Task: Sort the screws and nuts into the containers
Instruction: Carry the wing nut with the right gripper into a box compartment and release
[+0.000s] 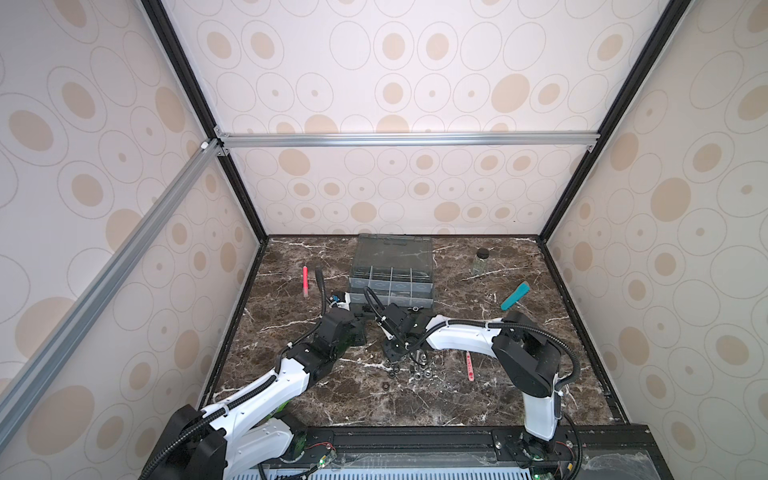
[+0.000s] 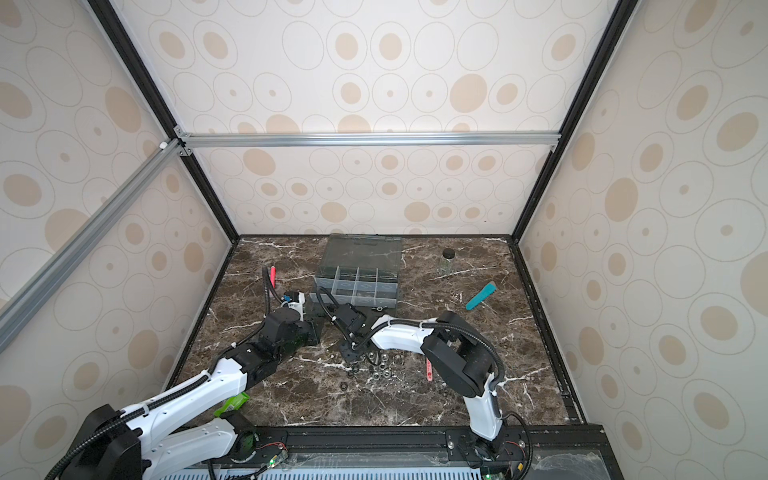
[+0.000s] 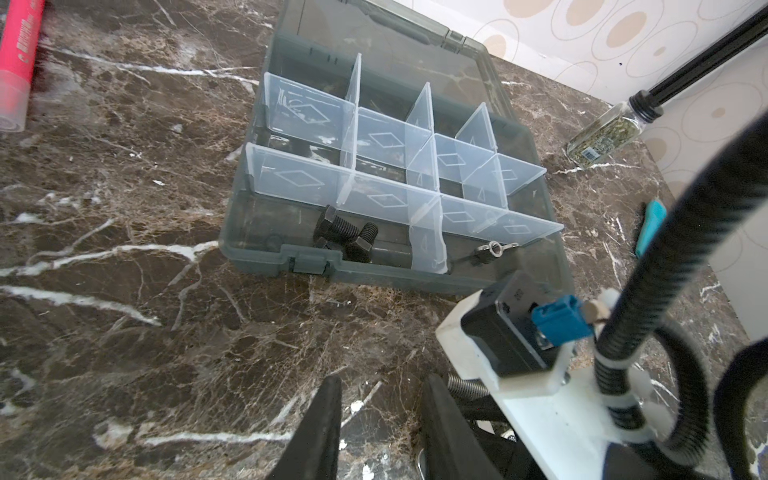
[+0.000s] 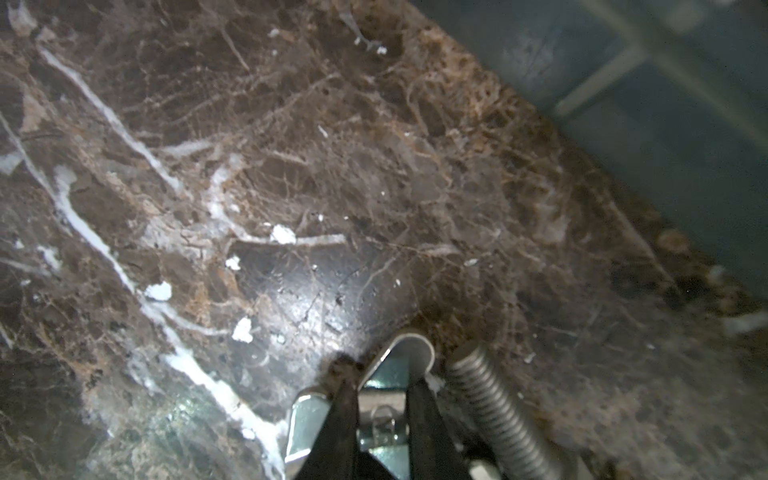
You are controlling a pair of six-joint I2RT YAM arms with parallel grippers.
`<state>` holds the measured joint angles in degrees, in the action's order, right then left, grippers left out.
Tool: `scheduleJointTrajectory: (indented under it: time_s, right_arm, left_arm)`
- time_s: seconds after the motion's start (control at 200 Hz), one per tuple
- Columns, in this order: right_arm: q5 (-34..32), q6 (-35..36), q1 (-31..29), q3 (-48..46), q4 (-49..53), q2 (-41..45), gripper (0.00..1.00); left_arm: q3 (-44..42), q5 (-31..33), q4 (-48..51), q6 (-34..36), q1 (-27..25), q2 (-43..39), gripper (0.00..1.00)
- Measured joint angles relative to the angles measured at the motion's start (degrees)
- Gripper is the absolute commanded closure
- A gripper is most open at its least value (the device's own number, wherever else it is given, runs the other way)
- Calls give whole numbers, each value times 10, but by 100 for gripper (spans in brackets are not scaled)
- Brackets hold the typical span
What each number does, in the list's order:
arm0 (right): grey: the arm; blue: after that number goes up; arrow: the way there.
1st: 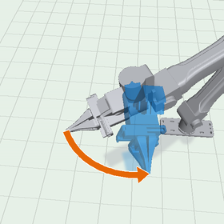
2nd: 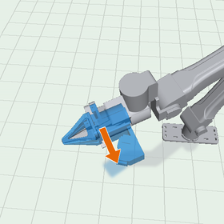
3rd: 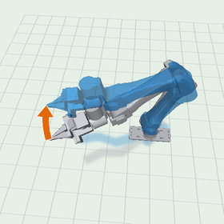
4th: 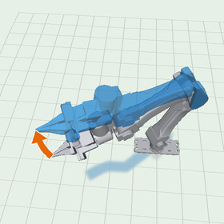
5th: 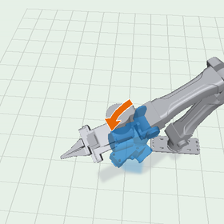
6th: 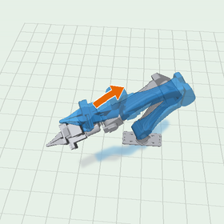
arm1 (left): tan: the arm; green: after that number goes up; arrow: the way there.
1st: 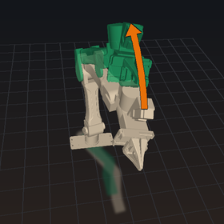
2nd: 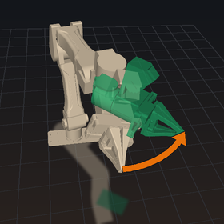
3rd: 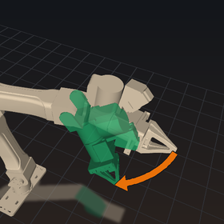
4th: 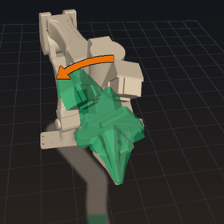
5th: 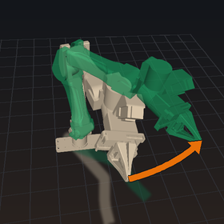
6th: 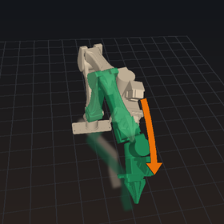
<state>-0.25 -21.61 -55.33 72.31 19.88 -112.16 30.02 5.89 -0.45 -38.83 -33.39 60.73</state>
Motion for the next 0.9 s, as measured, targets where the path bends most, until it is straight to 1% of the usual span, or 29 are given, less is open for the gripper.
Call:
scheduleJointTrajectory:
  time_s: [0.485,0.62,0.76,0.9]
  right_arm:
    - [6,-3,0,0,-12,1,81]
    - [6,4,5,0,-10,14,81]
    - [18,21,27,4,-12,46,81]
    - [17,50,67,51,-8,59,81]
  left_arm:
    - [-8,0,1,-3,3,-12,66]
    - [-9,0,1,-4,3,-22,66]
    - [-16,0,0,-7,3,-34,66]
    - [-26,0,0,-11,3,-40,66]
